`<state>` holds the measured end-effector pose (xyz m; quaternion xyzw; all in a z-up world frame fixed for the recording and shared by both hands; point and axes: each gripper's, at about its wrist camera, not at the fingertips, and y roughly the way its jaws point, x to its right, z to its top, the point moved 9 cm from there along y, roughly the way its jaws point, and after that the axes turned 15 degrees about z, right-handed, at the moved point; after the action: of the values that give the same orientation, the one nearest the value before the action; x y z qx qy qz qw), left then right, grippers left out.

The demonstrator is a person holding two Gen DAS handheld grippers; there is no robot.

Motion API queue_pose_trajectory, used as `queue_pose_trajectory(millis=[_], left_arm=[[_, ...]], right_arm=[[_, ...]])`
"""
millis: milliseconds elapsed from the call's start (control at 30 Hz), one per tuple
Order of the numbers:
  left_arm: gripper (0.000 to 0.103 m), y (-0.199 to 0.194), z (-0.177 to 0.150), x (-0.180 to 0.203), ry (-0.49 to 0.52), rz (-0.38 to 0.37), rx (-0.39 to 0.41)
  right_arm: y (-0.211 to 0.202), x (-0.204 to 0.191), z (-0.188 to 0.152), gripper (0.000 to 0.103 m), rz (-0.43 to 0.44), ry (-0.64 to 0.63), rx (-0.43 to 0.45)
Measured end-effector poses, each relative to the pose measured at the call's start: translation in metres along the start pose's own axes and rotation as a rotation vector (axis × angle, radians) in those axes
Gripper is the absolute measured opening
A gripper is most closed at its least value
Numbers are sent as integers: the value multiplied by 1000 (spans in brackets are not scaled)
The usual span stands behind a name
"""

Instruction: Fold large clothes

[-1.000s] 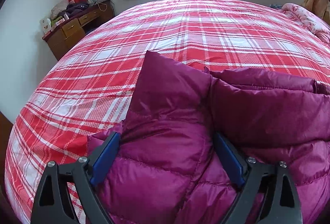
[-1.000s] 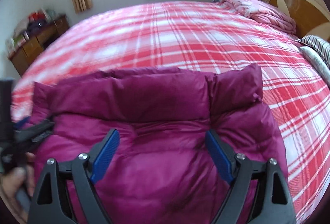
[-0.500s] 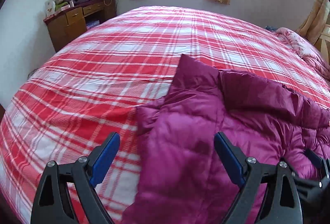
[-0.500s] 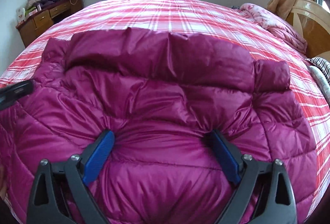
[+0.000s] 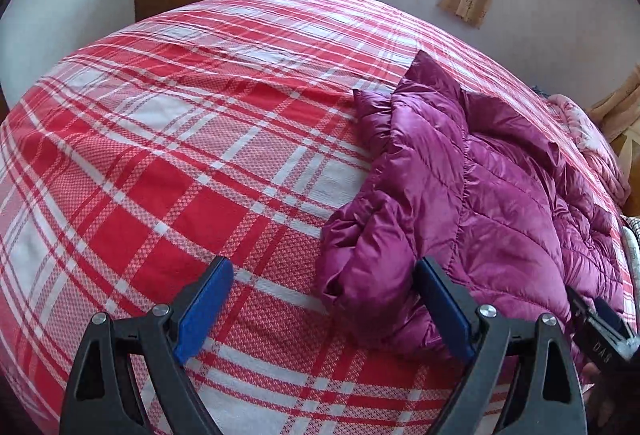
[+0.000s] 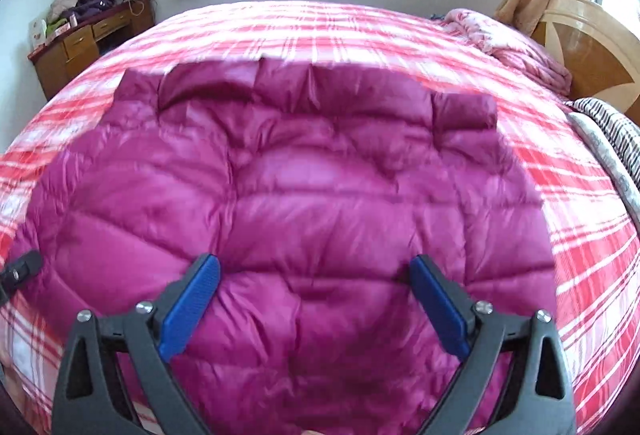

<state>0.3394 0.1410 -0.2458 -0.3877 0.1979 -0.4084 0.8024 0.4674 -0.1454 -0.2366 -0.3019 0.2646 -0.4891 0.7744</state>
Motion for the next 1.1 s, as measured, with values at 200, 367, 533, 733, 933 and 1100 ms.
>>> queue_pose_trajectory(millis=[200, 367, 533, 733, 933, 1100], left_arm=[[92, 6, 6, 13, -17, -44, 9], [49, 5, 10, 36, -17, -186, 20], [11, -20, 22, 50, 37, -240, 113], [8, -75, 48, 75, 123, -318, 256], [8, -127, 59, 120, 252, -399, 358], [8, -168, 45, 177, 427, -461, 479]], right_arm=[[15, -4, -5, 103, -32, -25, 18], [15, -5, -5, 103, -2, -14, 16], [13, -3, -3, 103, 20, -7, 55], [13, -4, -3, 103, 37, -1, 61], [-6, 12, -4, 102, 118, 17, 65], [-30, 39, -9, 102, 141, 69, 98]])
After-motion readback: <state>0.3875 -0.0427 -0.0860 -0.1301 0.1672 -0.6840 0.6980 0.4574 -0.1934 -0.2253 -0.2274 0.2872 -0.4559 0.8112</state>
